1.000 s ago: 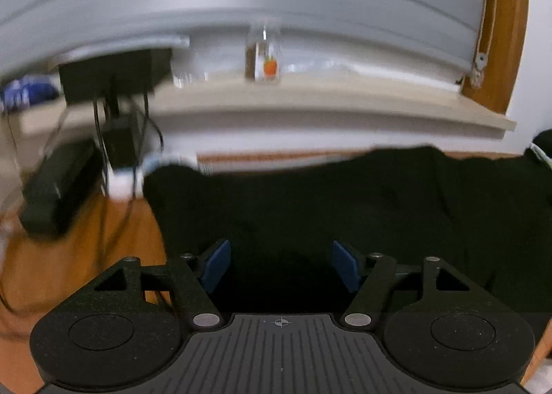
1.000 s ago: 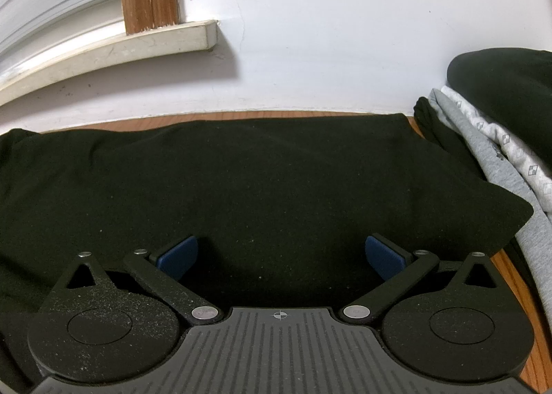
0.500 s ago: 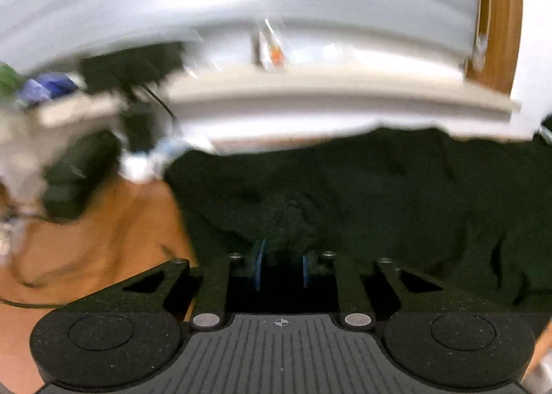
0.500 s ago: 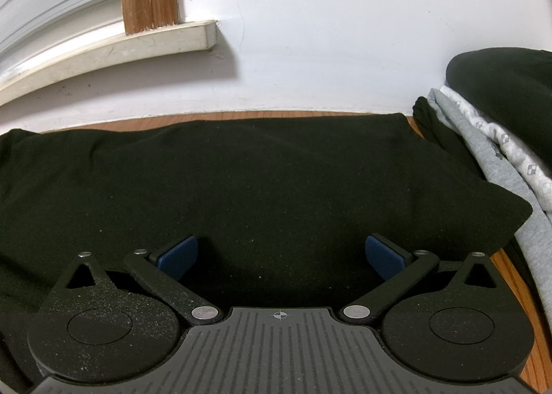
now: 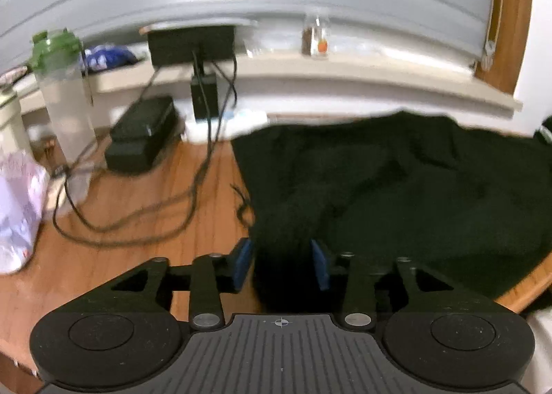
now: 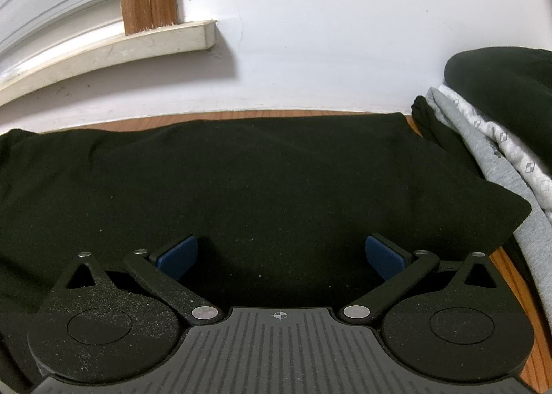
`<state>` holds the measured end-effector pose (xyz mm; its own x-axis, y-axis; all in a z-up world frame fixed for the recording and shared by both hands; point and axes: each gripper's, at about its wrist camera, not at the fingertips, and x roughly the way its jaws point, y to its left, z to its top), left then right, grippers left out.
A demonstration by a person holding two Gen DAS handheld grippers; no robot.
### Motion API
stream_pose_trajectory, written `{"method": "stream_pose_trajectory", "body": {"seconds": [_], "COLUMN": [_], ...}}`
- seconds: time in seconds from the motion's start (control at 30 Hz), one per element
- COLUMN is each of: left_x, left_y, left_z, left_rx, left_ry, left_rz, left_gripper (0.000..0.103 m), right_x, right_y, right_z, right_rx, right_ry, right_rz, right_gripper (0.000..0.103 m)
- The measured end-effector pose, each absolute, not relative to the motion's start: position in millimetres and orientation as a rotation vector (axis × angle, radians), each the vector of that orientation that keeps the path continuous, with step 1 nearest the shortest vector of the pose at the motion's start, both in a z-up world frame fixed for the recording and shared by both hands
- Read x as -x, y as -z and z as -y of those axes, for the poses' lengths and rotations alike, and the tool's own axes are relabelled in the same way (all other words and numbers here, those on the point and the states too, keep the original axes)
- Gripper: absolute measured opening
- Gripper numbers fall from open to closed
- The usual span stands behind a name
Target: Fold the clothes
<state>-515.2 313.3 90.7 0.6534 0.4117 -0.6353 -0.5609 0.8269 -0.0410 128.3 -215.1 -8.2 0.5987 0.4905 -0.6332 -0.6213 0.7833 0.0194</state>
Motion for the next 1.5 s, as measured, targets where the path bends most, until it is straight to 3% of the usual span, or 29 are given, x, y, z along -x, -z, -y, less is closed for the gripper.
{"method": "stream_pose_trajectory", "body": {"seconds": [0.13, 0.47, 0.57, 0.63, 0.67, 0.83, 0.97, 1.03, 1.1, 1.17, 1.3, 1.5], "left_x": [501.5, 375.8, 354.5, 349.7, 349.7, 358.4, 337.1, 331.7, 329.4, 331.0, 326.5, 291.3], "left_y": [-100.8, -47.7, -41.9, -44.4, -48.7, -89.4, -83.1, -76.1, -70.4, -71.4, -75.5, -70.4], "left_z": [-340.6, -406.1, -408.7, -406.3, -404.1, -401.1, -398.0, -393.6, -387.6, -375.7, -346.9, -283.7], "left_rx": [0.297, 0.27, 0.195, 0.154, 0.136, 0.088, 0.039, 0.034, 0.033, 0.038, 0.032, -0.034], "left_ry": [-0.55, -0.61, -0.637, -0.637, -0.652, -0.804, -0.806, -0.785, -0.765, -0.744, -0.66, -0.427], "left_rz": [-0.569, -0.761, -0.808, -0.793, -0.761, -0.489, -0.557, -0.581, -0.588, -0.584, -0.571, -0.607], "left_gripper": [0.061, 0.061, 0.046, 0.011, 0.004, 0.004, 0.012, 0.037, 0.048, 0.049, 0.061, 0.069], "right_x": [-128.3, -127.9, -127.9, -127.8, -127.7, -127.6, -127.6, -127.9, -127.8, -127.5, -127.4, -127.1], "right_y": [8.2, 8.0, 8.0, 8.1, 8.2, 8.5, 8.4, 8.2, 8.1, 8.0, 7.7, 7.3], "right_z": [215.1, 214.6, 214.4, 214.3, 214.3, 214.3, 214.6, 214.7, 214.7, 214.5, 214.3, 213.9], "right_rx": [0.212, 0.212, 0.212, 0.212, 0.212, 0.211, 0.212, 0.212, 0.212, 0.212, 0.212, 0.213], "right_ry": [-0.651, -0.651, -0.651, -0.651, -0.651, -0.652, -0.652, -0.653, -0.653, -0.653, -0.653, -0.654], "right_rz": [-0.666, -0.665, -0.665, -0.665, -0.665, -0.665, -0.665, -0.665, -0.665, -0.665, -0.665, -0.664], "right_gripper": [0.103, 0.103, 0.103, 0.103, 0.103, 0.103, 0.103, 0.103, 0.103, 0.103, 0.103, 0.103]}}
